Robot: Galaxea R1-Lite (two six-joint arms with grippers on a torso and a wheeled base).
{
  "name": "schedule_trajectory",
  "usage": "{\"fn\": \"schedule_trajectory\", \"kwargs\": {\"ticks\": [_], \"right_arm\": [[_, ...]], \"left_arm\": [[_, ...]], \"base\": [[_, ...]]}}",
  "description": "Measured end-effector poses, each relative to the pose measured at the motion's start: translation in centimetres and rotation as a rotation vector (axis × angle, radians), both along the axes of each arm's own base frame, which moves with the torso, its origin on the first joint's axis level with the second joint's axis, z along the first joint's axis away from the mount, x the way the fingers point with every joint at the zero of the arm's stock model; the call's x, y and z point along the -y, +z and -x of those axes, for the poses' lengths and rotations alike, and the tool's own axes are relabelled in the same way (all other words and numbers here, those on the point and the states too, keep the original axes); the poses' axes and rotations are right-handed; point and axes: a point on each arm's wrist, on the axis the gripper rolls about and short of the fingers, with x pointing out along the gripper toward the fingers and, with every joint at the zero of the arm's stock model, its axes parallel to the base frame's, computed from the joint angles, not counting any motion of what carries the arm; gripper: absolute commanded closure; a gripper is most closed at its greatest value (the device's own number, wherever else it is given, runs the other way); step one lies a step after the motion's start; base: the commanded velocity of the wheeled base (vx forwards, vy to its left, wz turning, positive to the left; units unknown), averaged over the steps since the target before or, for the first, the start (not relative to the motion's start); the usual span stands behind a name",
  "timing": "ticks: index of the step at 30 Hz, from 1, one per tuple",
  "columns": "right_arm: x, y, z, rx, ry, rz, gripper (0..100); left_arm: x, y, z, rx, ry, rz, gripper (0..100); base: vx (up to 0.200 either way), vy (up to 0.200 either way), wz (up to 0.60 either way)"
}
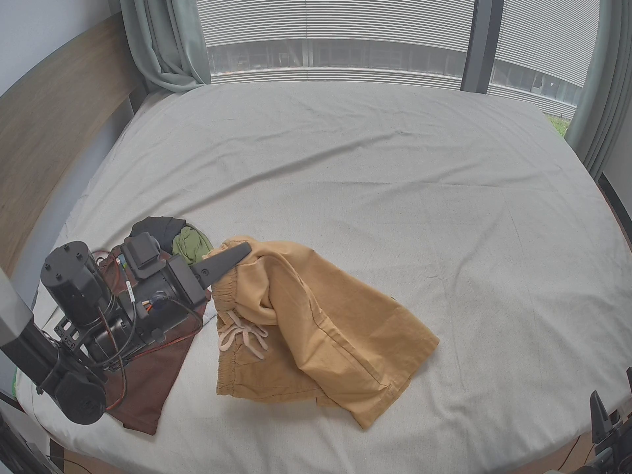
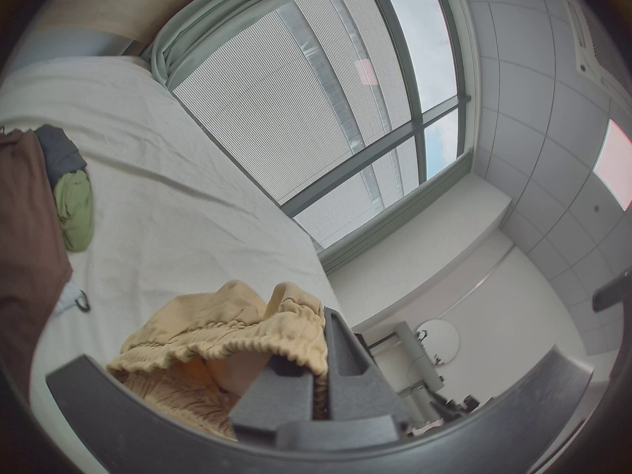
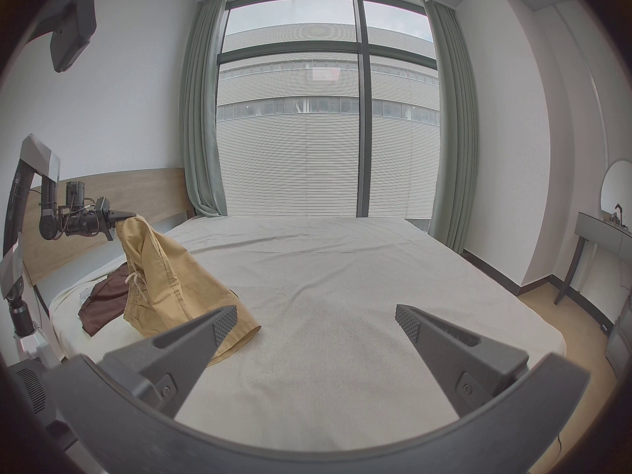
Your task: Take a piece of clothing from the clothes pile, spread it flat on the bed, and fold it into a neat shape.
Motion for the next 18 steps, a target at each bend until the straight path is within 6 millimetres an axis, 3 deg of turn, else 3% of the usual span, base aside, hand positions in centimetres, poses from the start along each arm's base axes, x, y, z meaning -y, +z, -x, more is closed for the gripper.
{"fn": "schedule_trajectory", "kwargs": {"ticks": [8, 18], "right_arm": [[0.0, 0.0, 0.0, -0.002, -0.002, 0.002, 0], [0.0, 0.0, 0.0, -0.004, -0.007, 0.002, 0]], "left_arm": [[-2.0, -1.4, 0.2, 0.007, -0.013, -0.093, 100], [-2.2, -2.0, -0.3, 0.004, 0.0, -0.118, 100]], "base": [[0.0, 0.0, 0.0], [0.0, 0.0, 0.0]]}}
